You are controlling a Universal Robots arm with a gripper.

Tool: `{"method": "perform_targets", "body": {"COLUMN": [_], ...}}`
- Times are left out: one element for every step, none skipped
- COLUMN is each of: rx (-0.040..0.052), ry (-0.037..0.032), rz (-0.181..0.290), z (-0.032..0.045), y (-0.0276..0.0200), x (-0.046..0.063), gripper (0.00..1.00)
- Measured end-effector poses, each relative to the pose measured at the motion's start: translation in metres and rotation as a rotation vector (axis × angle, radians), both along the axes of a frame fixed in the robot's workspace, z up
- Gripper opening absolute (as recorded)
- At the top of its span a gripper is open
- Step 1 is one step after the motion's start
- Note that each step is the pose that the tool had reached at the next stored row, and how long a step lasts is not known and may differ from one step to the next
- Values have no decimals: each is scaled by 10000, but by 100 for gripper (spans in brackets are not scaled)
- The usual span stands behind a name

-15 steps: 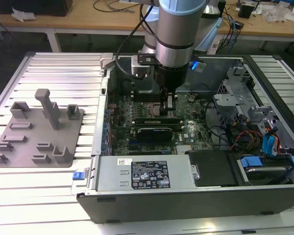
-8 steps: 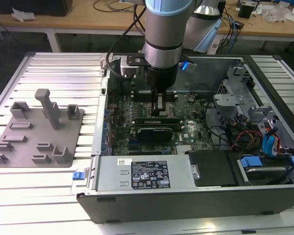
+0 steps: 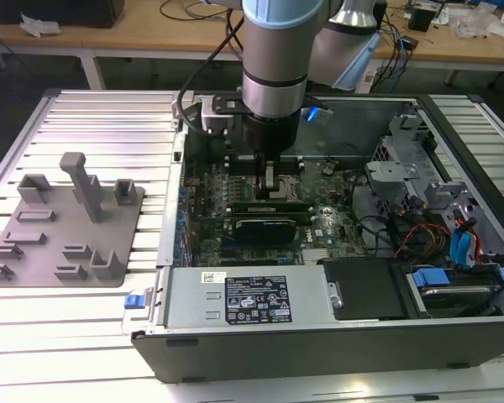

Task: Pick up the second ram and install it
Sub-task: 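Press down the second ram until it locks into place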

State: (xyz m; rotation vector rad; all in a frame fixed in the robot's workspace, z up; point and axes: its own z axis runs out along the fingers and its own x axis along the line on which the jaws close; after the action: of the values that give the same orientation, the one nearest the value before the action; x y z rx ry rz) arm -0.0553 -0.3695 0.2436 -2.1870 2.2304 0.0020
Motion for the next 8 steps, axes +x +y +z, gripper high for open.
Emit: {"method": "perform_targets", "body": {"rx": [1, -4, -7, -12, -11, -14, -14, -13], "ry": [-3, -3, -4, -2, -2, -2, -7, -10], "rz": [1, 1, 3, 2, 0, 0, -1, 0], "z": [-31, -60, -94, -102, -110, -123, -131, -135], "y": [0, 0, 0, -1, 0, -1, -1, -1], "x": [-22, -49, -50, -51, -52, -52, -57, -59], "gripper": [8, 8, 8, 8, 8, 8, 8, 8]}}
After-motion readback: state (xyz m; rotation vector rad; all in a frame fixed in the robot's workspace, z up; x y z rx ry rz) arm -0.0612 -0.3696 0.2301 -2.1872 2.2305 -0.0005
